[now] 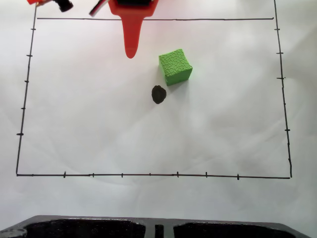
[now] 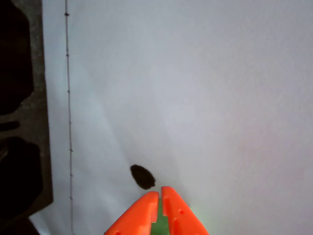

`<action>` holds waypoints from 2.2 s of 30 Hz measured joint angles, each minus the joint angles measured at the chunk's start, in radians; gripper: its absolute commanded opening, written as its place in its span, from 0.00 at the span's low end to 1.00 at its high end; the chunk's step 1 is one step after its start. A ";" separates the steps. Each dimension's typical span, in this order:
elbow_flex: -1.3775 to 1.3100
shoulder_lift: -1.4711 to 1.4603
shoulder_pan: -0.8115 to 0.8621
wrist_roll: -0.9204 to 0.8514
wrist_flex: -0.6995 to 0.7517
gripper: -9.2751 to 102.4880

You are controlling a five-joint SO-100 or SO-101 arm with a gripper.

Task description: Grasp the colored block, Place it on the black dot, and then return the arm to the default position.

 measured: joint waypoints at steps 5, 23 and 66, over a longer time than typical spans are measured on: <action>0.000 0.000 0.000 0.000 0.000 0.08; 0.000 0.000 0.011 0.017 0.000 0.08; -0.511 -0.833 -0.288 0.262 0.114 0.22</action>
